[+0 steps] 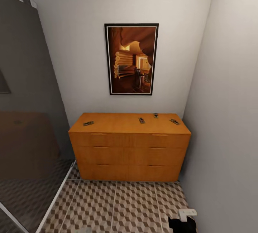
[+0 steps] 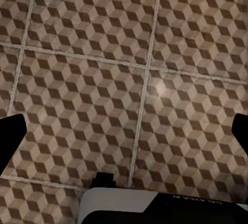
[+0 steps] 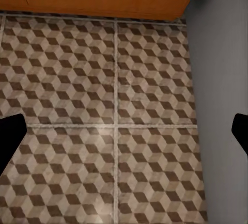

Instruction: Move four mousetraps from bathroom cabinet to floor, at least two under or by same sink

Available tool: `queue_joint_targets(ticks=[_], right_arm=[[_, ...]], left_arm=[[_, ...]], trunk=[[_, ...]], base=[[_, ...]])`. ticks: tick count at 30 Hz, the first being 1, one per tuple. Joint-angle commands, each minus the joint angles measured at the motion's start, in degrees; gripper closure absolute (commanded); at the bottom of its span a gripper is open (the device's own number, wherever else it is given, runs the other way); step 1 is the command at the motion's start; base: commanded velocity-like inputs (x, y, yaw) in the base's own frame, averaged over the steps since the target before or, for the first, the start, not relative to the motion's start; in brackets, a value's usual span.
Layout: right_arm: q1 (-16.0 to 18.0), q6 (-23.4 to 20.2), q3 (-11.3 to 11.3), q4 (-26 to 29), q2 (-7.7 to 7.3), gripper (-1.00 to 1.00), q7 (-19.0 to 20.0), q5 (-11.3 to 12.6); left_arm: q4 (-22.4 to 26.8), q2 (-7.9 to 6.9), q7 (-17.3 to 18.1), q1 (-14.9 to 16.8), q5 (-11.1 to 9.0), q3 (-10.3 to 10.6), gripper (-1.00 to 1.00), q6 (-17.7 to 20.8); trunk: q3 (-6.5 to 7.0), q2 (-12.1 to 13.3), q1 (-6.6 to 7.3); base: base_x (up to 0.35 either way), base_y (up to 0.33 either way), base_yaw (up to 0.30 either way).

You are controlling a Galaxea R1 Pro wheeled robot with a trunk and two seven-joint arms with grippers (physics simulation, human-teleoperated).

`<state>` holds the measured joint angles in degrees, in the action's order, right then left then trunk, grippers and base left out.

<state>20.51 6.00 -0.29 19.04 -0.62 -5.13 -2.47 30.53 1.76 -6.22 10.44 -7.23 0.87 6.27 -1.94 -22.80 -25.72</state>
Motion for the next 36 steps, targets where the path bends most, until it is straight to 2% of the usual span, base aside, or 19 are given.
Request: queue_joint_targets(ticks=[1,13,36], right_arm=[[0.05,0.16,-0.02,-0.05,0.00,-1.00,-0.14,-0.26],[0.05,0.16,0.01,-0.05,0.00,-1.00,-0.14,-0.26],[0.05,0.16,0.02,-0.05,0.00,-1.00,-0.14,-0.26]], left_arm=[[0.14,0.00,-0.28,0.02,-0.59,0.10,-1.00,0.32],[0.14,-0.08,-0.28,0.02,-0.59,0.10,-1.00,0.16],[0.14,-0.13,-0.23,0.02,-0.67,0.10,-1.00,0.05]], trunk=[[-0.13,-0.12,-0.07],[-0.13,-0.12,-0.07],[-0.13,-0.12,-0.07]], base=[[0.305,-0.199,0.000],[0.280,-0.176,0.000],[0.047,-0.011,0.000]])
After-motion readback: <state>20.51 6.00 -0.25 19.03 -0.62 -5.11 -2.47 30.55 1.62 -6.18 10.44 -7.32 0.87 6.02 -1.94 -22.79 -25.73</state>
